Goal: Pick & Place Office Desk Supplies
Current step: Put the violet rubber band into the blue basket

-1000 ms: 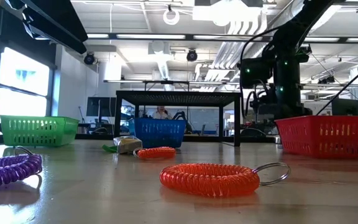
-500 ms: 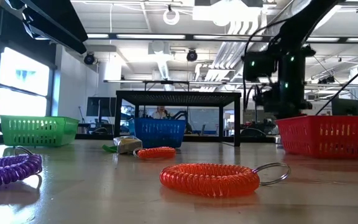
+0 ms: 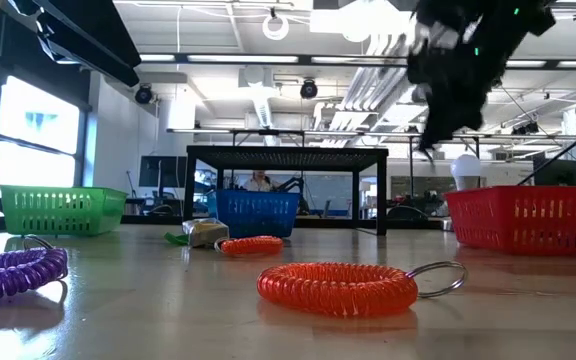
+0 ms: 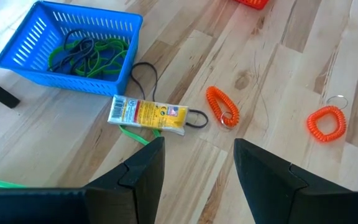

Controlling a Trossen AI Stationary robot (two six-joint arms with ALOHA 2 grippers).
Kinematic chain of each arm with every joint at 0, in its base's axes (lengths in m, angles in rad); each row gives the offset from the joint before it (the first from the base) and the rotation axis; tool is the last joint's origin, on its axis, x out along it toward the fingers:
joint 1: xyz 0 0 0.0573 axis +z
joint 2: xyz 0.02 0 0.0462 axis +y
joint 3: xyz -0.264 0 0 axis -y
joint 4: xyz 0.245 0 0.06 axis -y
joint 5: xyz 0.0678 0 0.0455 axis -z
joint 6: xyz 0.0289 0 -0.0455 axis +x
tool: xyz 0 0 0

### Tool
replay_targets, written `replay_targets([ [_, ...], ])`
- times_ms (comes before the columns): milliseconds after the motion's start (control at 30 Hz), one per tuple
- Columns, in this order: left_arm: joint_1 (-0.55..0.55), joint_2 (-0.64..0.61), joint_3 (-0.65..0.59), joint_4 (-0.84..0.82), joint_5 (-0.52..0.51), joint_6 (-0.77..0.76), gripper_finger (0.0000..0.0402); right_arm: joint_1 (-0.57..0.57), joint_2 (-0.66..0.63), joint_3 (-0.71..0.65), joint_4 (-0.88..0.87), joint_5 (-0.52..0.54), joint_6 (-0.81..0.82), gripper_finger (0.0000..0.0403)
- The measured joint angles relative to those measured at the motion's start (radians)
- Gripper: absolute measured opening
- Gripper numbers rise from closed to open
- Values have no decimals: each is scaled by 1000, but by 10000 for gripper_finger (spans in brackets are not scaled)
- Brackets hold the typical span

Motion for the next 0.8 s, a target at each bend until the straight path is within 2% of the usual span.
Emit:
replay_targets([
  [167,0,0,0,0,-4,3,186,129,-46,1,289,4,-61,3],
  [367,0,0,0,1,-29,4,186,217,-10,3,682,103,-231,3],
  [533,0,0,0,0,-30,17,186,212,114,3,866,145,-327,3],
  [700,0,0,0,1,-30,31,186,192,299,2,1059,304,-374,3],
  [800,0,0,0,1,-30,53,186,190,407,19,1179,307,-430,3],
])
